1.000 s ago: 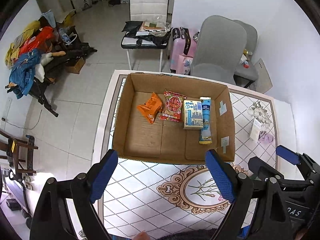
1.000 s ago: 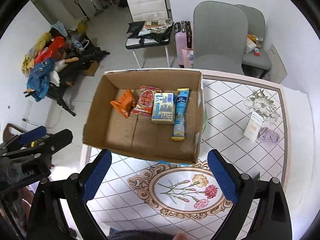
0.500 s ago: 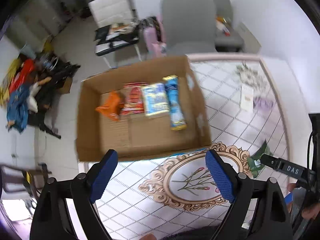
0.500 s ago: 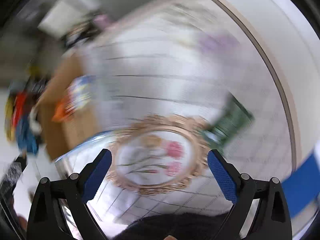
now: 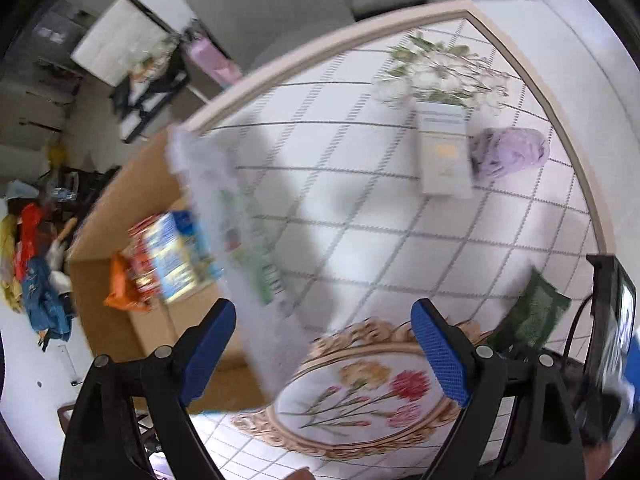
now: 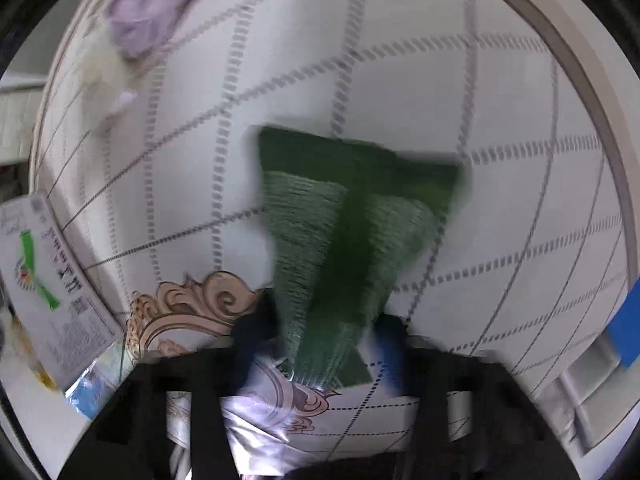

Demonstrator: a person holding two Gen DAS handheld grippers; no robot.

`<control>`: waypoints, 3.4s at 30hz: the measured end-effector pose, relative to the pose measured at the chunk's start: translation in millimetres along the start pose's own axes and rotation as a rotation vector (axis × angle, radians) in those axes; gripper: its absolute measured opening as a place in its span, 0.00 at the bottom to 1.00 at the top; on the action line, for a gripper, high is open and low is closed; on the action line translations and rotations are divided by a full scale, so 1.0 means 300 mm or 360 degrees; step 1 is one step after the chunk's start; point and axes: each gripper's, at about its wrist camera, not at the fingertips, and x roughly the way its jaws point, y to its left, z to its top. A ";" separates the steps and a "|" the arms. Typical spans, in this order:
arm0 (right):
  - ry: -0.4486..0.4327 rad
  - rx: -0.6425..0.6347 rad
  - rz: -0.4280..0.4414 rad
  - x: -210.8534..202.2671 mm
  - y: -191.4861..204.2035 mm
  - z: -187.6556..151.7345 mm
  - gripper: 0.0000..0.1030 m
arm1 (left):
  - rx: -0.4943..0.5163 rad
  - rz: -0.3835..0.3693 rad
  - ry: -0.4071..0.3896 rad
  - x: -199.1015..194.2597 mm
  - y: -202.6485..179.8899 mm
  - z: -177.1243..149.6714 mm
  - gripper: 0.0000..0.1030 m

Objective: Organize soft objects
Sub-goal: 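Grasp the white card box with left tool while right tool grasps green bag, then lower both items into the box and open both tools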

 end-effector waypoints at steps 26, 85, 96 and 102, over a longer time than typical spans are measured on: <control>0.0048 -0.0442 -0.0272 -0.106 0.032 0.399 0.37 | 0.0019 -0.0352 0.0418 0.383 -0.201 0.175 0.22; -0.0356 -0.1370 0.0024 -0.593 0.743 -0.393 0.34 | -0.0579 -0.0417 -0.0416 -0.342 0.539 -0.399 0.54; -0.0315 -0.1515 0.0019 -0.477 1.090 -0.691 0.34 | -0.0728 -0.0379 -0.0415 -0.291 0.870 -0.533 0.54; -0.0224 -0.1523 0.0005 -0.331 1.240 -0.698 0.34 | -0.0828 -0.0456 -0.0282 -0.156 1.047 -0.524 0.54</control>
